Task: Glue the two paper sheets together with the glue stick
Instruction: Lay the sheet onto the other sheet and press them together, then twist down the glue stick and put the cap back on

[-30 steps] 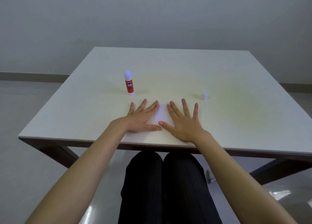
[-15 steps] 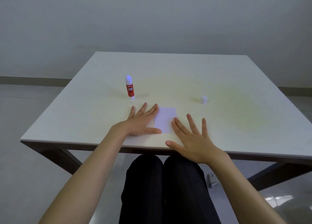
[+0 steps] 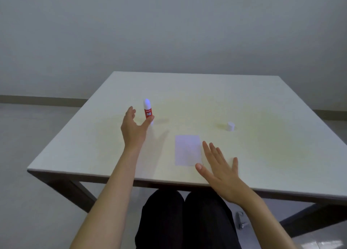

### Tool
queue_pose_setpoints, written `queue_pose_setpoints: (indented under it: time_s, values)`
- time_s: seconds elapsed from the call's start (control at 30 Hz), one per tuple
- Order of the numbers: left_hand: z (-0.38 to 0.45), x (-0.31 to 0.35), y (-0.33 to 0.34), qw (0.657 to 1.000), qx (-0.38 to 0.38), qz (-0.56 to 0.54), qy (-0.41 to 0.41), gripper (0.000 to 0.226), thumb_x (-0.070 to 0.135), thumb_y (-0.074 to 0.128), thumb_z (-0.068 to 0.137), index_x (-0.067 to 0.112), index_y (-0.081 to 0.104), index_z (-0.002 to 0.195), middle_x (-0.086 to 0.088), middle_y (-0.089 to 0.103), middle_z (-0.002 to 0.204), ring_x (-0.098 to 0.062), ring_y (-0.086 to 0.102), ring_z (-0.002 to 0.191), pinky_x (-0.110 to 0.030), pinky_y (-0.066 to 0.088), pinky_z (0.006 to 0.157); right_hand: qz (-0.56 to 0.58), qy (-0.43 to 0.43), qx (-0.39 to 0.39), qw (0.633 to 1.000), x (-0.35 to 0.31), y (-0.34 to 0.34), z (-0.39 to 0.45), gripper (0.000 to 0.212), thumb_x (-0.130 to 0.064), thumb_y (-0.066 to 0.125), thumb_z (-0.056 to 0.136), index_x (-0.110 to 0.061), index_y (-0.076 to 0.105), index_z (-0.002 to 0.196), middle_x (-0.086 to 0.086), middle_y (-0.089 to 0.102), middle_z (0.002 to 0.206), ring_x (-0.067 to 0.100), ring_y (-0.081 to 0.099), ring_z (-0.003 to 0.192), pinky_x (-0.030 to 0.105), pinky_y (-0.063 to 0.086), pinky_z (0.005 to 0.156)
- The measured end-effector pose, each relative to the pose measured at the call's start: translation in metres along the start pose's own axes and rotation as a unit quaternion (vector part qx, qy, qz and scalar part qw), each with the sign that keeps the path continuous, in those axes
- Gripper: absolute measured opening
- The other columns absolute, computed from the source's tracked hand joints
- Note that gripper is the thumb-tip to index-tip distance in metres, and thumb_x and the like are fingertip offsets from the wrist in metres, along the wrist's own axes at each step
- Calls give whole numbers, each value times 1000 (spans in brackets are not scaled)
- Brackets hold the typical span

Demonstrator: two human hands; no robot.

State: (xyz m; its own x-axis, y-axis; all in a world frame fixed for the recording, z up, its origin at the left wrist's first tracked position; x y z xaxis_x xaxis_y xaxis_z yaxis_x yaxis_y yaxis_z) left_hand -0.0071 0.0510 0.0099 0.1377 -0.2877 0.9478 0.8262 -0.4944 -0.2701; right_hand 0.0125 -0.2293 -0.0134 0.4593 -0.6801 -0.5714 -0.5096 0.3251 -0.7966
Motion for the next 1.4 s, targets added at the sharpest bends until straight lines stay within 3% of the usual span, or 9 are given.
queue_pose_setpoints:
  time_s: [0.13, 0.23, 0.37, 0.53, 0.8, 0.93, 1.07, 1.3, 1.4]
  values:
    - [18, 0, 20, 998, -29, 8, -46, 72, 28, 70, 81, 7, 38, 142, -9, 51, 141, -19, 47, 131, -27, 34, 103, 17, 4, -3, 1000, 1, -1, 0, 87, -78, 7, 70, -40, -10, 147, -12, -19, 159, 1, -25, 141, 45, -26, 111]
    - [20, 7, 25, 999, -2, 52, 0, 22, 22, 62, 84, 3, 65, 94, -11, 71, 89, -21, 62, 82, -31, 43, 76, 39, 13, 1, 999, -2, -4, -2, 84, -73, 15, 76, -36, -3, 150, -13, -15, 160, -1, -21, 141, 44, -25, 111]
    - [18, 12, 25, 999, -11, 31, 5, 28, 24, 58, 84, 1, 61, 68, -2, 64, 60, -4, 54, 55, -26, 37, 64, 58, 8, 72, 996, -14, -12, 4, 70, -56, 40, 91, -35, 9, 150, -12, 4, 160, 9, 1, 148, 54, -11, 115]
    - [-9, 39, 35, 990, -131, -49, 25, 28, 30, 61, 84, 7, 65, 68, 9, 70, 59, 0, 62, 74, -20, 44, 74, 278, -44, 179, 943, -49, -34, 23, 52, -43, 54, 91, -32, 40, 139, -13, 47, 139, 4, 52, 118, 29, 40, 98]
    - [-45, 90, 34, 933, -251, -260, 5, 16, 16, 58, 91, 18, 67, 104, 3, 74, 108, -12, 66, 109, -32, 45, 99, 648, 27, -72, 758, -78, -42, 63, 52, -51, 33, 97, -10, 53, 122, 15, 69, 96, 27, 67, 64, 30, 53, 57]
    - [-51, 97, 32, 918, -250, -309, -10, 14, 12, 60, 90, 15, 68, 100, 3, 76, 102, -11, 68, 106, -21, 51, 87, 642, 30, -69, 763, -83, -47, 68, 53, -48, 37, 98, -3, 65, 94, 3, 57, 52, 15, 48, 41, 20, 42, 42]
    - [-56, 97, 32, 928, -199, -315, -22, 8, 15, 64, 87, 17, 71, 91, 3, 77, 92, -12, 72, 93, -23, 52, 87, 670, 44, -31, 740, -82, -50, 65, 36, -35, 49, 96, -4, 63, 86, 1, 53, 53, 11, 44, 39, 17, 40, 40]
    - [-64, 102, 38, 929, -152, -333, -53, 10, 22, 69, 84, 19, 75, 77, 2, 77, 84, -12, 73, 86, -24, 50, 85, 372, -179, 337, 846, -78, -68, 49, 17, -10, 65, 86, -23, 53, 86, -1, 62, 77, 20, 60, 63, 28, 50, 59]
    - [-64, 107, 34, 939, -152, -308, -33, 11, 22, 70, 82, 21, 76, 73, 0, 77, 86, -15, 72, 89, -32, 47, 98, 436, -106, 219, 867, -71, -68, 58, 20, -36, 63, 88, -18, 60, 95, 2, 70, 73, 18, 59, 50, 27, 42, 46]
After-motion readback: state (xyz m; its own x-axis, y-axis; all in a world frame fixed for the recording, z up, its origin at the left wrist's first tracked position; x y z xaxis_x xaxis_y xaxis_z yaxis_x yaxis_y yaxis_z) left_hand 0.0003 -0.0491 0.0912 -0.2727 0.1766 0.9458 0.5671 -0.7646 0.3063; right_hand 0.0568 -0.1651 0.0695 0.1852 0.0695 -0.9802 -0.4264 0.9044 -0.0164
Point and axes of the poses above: each hand's wrist, its own z-axis towards the middle knuckle, its own y-axis out of the palm, x = y × z, the point moved 5 cm from there along z, towards the middle knuckle
